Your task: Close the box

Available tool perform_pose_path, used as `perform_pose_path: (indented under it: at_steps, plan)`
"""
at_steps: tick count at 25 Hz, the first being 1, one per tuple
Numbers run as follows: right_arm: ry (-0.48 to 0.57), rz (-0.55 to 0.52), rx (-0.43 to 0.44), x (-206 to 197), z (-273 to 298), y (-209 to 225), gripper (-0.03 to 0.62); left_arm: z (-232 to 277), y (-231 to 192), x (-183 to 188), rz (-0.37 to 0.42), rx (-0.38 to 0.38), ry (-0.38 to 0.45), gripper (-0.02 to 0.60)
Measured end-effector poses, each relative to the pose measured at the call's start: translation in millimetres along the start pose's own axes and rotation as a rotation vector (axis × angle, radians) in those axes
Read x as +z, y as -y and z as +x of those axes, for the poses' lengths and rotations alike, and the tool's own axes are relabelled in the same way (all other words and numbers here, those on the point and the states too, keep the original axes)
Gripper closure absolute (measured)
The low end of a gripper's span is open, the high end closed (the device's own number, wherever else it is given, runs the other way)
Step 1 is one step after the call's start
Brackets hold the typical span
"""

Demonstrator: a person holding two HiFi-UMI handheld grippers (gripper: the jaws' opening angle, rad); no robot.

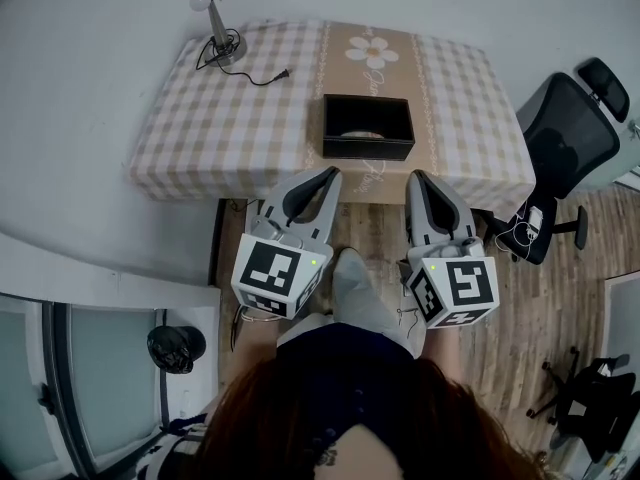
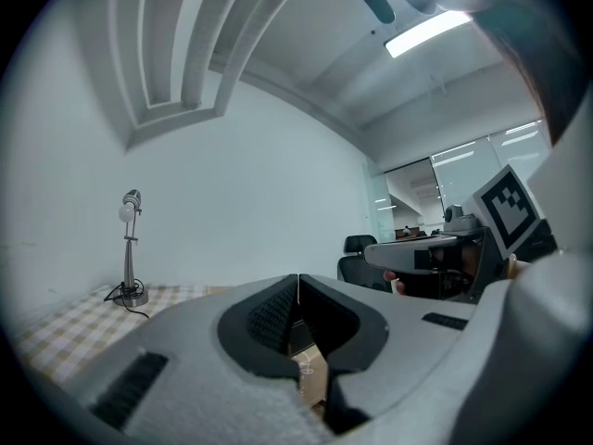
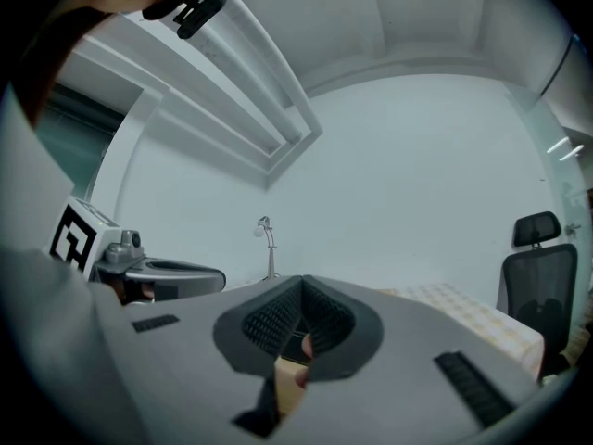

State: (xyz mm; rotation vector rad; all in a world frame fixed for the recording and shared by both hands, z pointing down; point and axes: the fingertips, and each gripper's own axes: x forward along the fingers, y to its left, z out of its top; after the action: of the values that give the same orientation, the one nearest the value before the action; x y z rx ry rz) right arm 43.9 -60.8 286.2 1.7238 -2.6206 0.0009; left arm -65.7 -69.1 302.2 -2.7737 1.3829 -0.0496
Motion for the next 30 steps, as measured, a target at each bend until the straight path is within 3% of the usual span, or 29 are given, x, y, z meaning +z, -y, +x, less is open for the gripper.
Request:
perform_pose_path:
  at_steps: [30]
  plan:
    - [-0.068,-0.031,-0.016,-20.8,136.6,100.2,0.577,128.5,-95.0,-19.8,-0.027,0.04,-0.077,0.554]
